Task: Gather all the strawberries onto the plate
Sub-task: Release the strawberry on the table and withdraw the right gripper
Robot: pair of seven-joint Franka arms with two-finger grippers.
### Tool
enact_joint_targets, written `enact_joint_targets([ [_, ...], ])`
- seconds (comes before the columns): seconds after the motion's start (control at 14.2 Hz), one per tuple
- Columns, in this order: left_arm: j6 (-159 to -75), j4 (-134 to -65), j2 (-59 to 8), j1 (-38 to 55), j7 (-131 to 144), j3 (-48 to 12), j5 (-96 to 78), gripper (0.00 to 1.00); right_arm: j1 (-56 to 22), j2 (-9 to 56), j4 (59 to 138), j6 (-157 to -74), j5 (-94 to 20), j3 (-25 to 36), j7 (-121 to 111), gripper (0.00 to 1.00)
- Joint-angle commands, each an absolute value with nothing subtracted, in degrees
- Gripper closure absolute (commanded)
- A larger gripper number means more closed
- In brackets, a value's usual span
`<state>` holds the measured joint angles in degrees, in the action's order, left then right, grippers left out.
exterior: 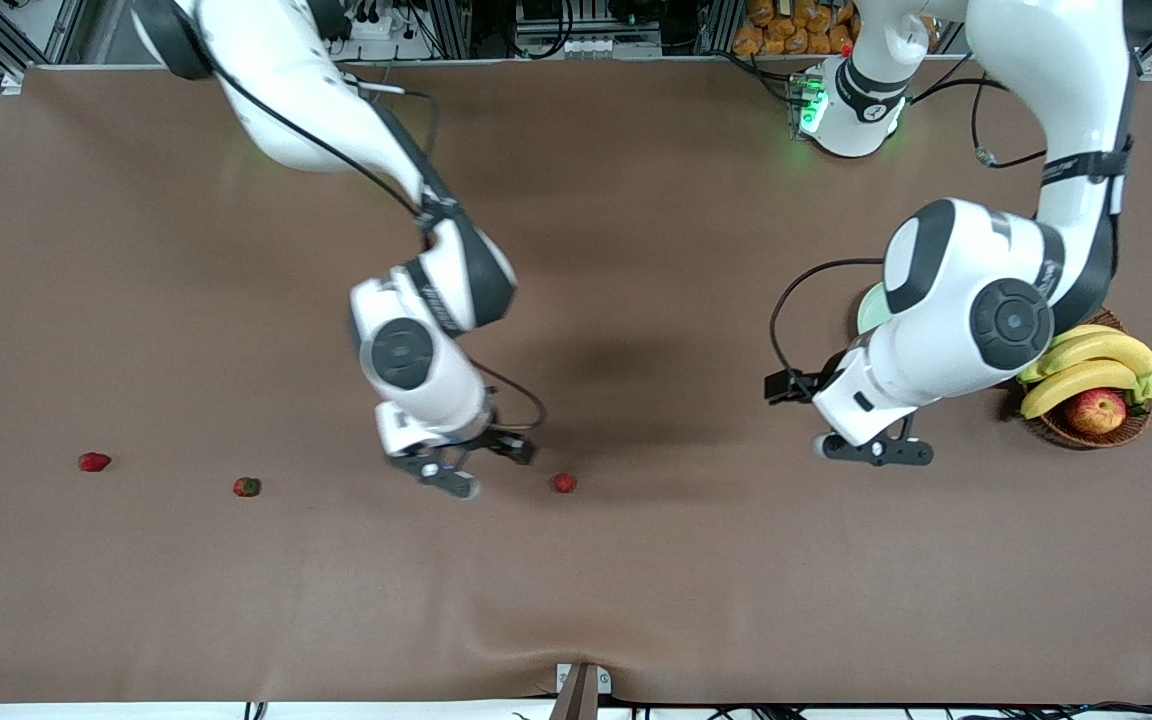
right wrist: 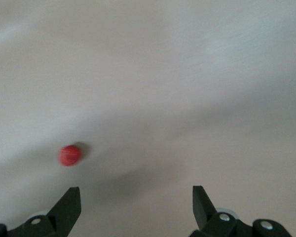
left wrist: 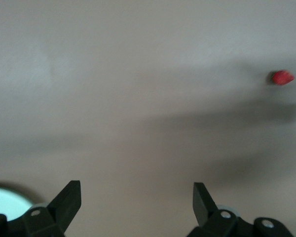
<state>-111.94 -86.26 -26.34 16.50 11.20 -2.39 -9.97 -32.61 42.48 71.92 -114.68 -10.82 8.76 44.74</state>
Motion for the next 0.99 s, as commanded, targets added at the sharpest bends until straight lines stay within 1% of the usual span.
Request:
enact_joint_targets([
  [0.0, -116.1, -83.8, -28.7, 19.4, 15.2, -2.1, -11.1, 0.0, -27.6, 40.1, 73.7, -108.2, -9.3, 10.3, 37.6, 0.0],
  [0.14, -120.3, -83.8, -30.0, 21.9, 18.2, -2.0, -11.0, 0.0, -25.1, 40.1, 73.7, -107.8, -8.6, 12.8, 30.7, 0.0],
  [0.28, -124.7, -83.8, -31.2, 24.2, 20.0, -2.0, -11.0, 0.0, -20.9, 40.6, 73.7, -107.9, -8.0, 13.6, 21.6, 0.0],
  [0.49, -129.8, -83.3, -33.5, 27.2, 23.2, -1.9, -10.9, 0.0, -14.0, 42.9, 73.7, -112.2, -7.9, 13.6, 10.8, 0.0],
  [0.71, -135.8, -83.1, -36.4, 29.3, 24.7, -2.0, -10.9, 0.0, -10.5, 45.3, 73.7, -114.2, -7.9, 13.6, 9.1, 0.0],
  [0.92, -141.6, -82.6, -39.6, 31.6, 26.9, -1.8, -10.8, 0.0, -9.1, 47.8, 74.5, -119.3, -8.9, 13.5, 9.8, 0.0],
])
